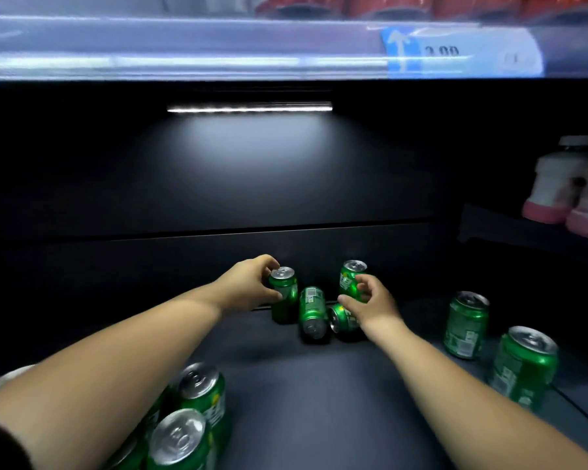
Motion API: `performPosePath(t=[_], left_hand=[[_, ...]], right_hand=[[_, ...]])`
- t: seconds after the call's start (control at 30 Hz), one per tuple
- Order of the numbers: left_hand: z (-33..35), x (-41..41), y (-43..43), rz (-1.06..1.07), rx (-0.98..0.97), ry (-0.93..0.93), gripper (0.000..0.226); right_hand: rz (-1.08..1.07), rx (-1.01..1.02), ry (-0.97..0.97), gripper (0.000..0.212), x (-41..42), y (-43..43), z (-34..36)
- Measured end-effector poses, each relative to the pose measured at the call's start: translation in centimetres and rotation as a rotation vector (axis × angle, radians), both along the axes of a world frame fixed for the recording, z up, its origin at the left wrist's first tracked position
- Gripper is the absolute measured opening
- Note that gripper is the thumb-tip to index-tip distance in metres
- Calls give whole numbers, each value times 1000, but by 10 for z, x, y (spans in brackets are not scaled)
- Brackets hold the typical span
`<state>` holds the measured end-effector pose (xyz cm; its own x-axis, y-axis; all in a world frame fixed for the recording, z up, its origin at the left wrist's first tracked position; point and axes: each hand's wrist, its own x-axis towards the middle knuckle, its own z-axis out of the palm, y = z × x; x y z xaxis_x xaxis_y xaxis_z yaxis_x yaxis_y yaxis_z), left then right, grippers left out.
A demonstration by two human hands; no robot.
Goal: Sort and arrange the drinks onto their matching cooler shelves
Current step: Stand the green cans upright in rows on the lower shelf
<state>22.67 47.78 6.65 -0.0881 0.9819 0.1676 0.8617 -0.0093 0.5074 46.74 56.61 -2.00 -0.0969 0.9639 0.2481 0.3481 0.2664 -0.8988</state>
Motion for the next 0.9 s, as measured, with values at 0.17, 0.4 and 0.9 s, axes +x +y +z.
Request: performPosePath(t=[0.17,0.4,0.9], left_hand=[[-8,8,32,55,-33,52,50],[-20,9,66,141,-78,121,65],[-24,2,91,148,-80,103,62]], right_hand=[[-18,86,-48,58,10,38,-8],[29,94,-83,73,7,74,-12],[190,106,17,80,-3,100,-4]])
